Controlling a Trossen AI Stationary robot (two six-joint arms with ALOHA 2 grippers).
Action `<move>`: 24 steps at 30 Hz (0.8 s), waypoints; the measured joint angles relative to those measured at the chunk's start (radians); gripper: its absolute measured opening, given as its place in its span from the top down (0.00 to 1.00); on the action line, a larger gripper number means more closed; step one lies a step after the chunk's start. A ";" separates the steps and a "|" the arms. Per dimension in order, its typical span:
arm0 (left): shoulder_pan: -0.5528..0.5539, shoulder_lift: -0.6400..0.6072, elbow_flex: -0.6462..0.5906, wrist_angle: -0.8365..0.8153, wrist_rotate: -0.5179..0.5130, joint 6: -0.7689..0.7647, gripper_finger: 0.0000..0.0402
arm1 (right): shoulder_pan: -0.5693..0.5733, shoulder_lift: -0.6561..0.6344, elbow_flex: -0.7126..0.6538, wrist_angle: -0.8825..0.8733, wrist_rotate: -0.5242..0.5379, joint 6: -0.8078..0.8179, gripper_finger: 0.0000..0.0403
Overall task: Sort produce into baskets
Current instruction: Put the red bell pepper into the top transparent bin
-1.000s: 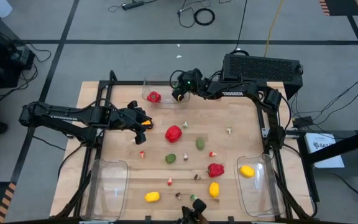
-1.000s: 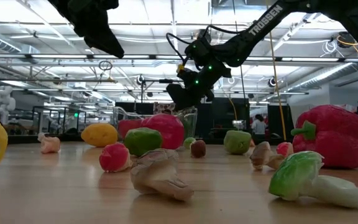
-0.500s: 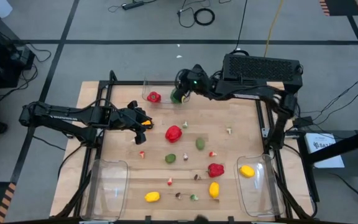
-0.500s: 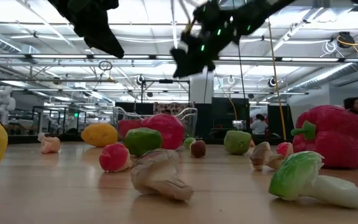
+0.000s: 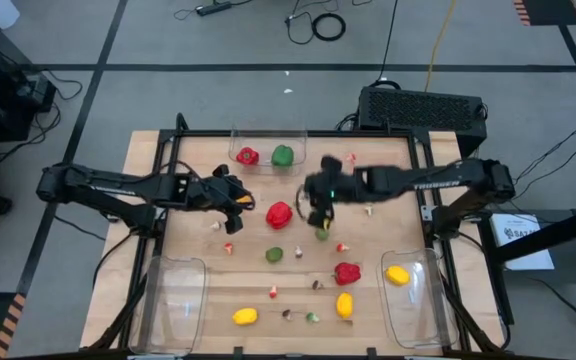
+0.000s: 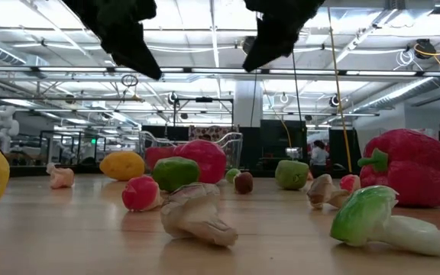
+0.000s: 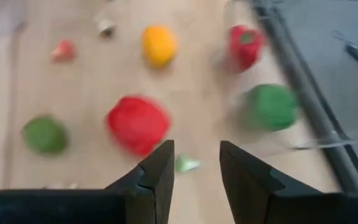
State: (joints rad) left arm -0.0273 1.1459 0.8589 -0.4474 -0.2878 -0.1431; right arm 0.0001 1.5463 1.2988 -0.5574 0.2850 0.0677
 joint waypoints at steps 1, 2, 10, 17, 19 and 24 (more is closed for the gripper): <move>0.000 0.020 0.000 0.005 0.000 -0.004 0.66 | 0.021 0.001 -0.033 0.024 -0.001 0.000 0.70; 0.000 0.038 0.000 0.015 0.000 -0.006 0.66 | 0.038 0.002 -0.067 0.047 -0.002 0.002 0.70; 0.000 0.167 0.000 0.068 -0.001 -0.058 0.66 | 0.102 0.004 -0.299 0.237 -0.003 0.048 0.70; -0.022 0.264 0.000 0.078 0.000 -0.213 0.66 | 0.097 0.002 -0.307 0.266 0.003 0.053 0.70; -0.023 0.289 0.000 0.089 0.002 -0.282 0.66 | 0.097 0.002 -0.307 0.263 0.002 0.050 0.70; -0.023 0.327 0.000 0.128 0.009 -0.413 0.63 | 0.097 0.002 -0.307 0.240 0.001 0.048 0.70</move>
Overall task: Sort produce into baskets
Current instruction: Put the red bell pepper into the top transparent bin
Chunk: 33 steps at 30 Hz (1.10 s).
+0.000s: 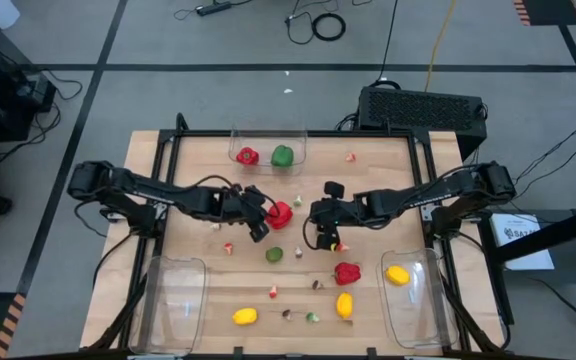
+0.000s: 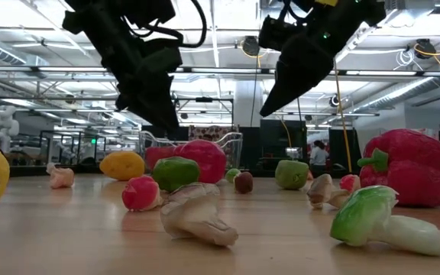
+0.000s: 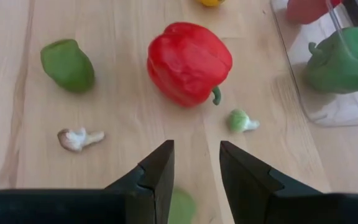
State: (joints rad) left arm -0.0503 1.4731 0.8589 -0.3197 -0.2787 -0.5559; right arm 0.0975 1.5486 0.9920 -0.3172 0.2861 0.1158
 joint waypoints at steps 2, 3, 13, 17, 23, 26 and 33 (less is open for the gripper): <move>-0.007 0.010 0.000 0.003 -0.003 -0.030 0.56 | 0.000 0.000 0.000 -0.013 0.000 -0.002 0.70; -0.012 0.012 0.000 0.001 -0.011 -0.041 0.52 | 0.000 0.000 0.000 -0.017 0.000 -0.004 0.70; -0.083 0.013 0.000 0.068 -0.201 -0.143 0.03 | 0.000 0.000 0.000 -0.034 0.000 -0.023 0.70; -0.104 0.041 0.000 0.107 -0.233 -0.146 0.04 | 0.000 0.000 0.000 -0.034 0.000 -0.022 0.70; -0.128 0.122 0.000 0.133 -0.318 -0.118 0.01 | 0.000 0.000 0.001 -0.032 0.000 -0.007 0.70; -0.129 0.142 0.000 0.143 -0.325 -0.114 0.01 | 0.000 0.000 0.002 -0.032 0.000 -0.006 0.70; -0.128 0.144 0.000 0.181 -0.298 -0.110 0.00 | 0.000 0.000 0.002 -0.032 0.000 -0.007 0.70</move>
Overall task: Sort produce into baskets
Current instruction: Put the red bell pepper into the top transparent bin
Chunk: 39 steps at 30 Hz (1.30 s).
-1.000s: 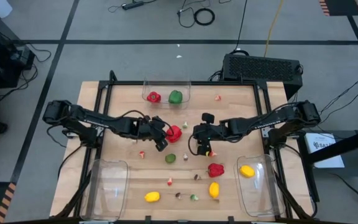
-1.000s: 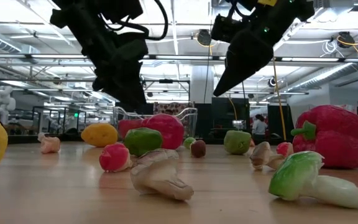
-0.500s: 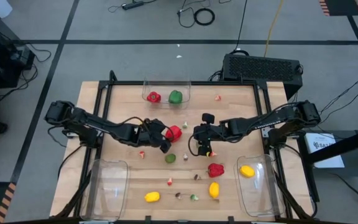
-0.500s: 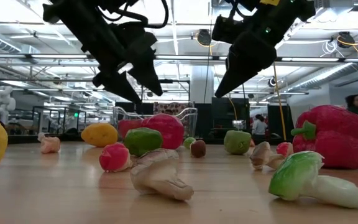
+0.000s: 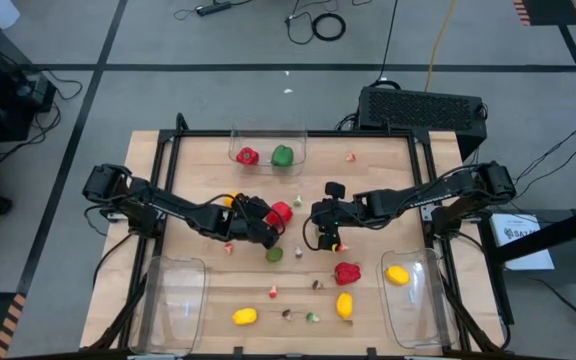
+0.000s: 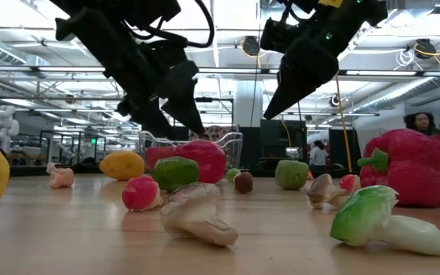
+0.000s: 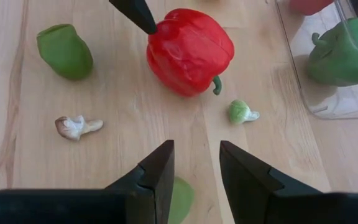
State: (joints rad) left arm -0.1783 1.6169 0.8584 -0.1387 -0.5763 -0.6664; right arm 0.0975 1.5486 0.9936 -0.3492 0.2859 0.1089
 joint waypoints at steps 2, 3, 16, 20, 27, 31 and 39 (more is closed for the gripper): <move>0.000 0.000 0.000 0.003 0.002 0.000 0.00 | 0.000 0.000 0.000 0.000 0.000 -0.004 0.70; 0.000 0.003 0.000 0.003 0.003 -0.001 0.00 | 0.000 0.000 0.000 0.000 0.000 -0.005 0.70; 0.009 0.122 0.000 0.115 -0.003 -0.001 0.00 | 0.000 0.000 0.000 0.001 0.000 -0.008 0.70; 0.028 0.154 0.000 0.144 0.004 0.000 0.00 | 0.000 0.000 0.000 0.001 0.000 -0.008 0.70; 0.056 0.195 0.000 0.202 0.065 0.001 0.01 | 0.000 0.000 0.000 0.001 0.000 -0.012 0.70; 0.056 0.196 0.000 0.209 0.067 -0.004 0.08 | 0.000 0.000 0.000 0.001 0.000 -0.013 0.70; 0.056 0.196 0.000 0.212 0.051 0.004 0.18 | 0.000 0.000 0.000 0.001 0.000 -0.016 0.70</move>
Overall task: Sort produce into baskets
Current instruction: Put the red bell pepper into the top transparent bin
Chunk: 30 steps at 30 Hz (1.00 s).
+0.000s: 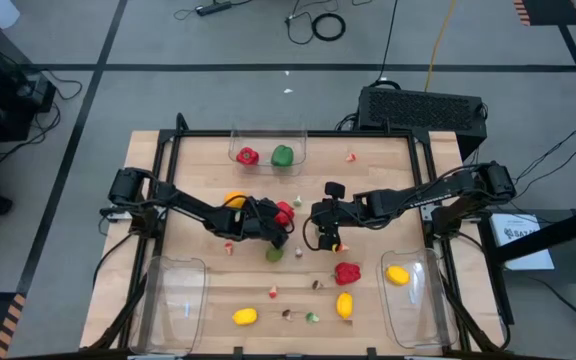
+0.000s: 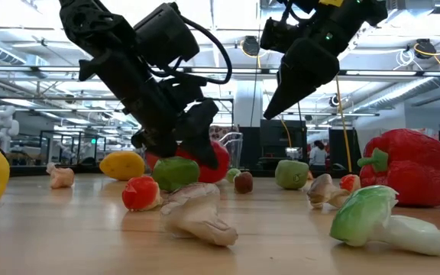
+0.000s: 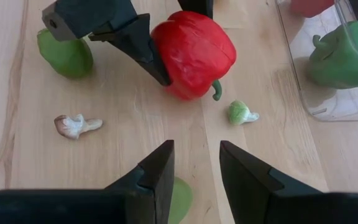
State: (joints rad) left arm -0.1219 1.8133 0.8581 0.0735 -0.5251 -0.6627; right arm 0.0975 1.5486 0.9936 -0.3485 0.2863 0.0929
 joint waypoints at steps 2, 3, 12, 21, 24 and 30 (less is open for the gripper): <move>0.000 -0.003 0.000 0.000 0.000 0.018 0.18 | 0.000 0.000 0.000 0.000 0.000 0.000 0.70; 0.000 -0.008 0.000 -0.004 -0.001 0.023 0.18 | 0.000 0.000 0.000 0.000 0.000 0.001 0.70; 0.001 -0.135 0.000 -0.016 -0.003 0.129 0.18 | 0.000 0.000 0.000 -0.001 0.000 0.002 0.70; 0.061 -0.412 0.000 -0.072 -0.207 0.463 0.18 | 0.000 0.000 0.000 -0.001 0.000 0.004 0.70; 0.098 -0.476 0.000 -0.012 -0.347 0.647 0.18 | 0.000 0.000 0.000 0.000 0.000 0.004 0.70; 0.218 -0.507 0.000 0.235 -0.380 0.979 0.18 | 0.000 0.000 0.000 0.024 0.000 0.001 0.70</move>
State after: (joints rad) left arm 0.0959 1.3065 0.8585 0.3090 -0.9046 0.3159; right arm 0.0975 1.5486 0.9932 -0.3247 0.2863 0.0940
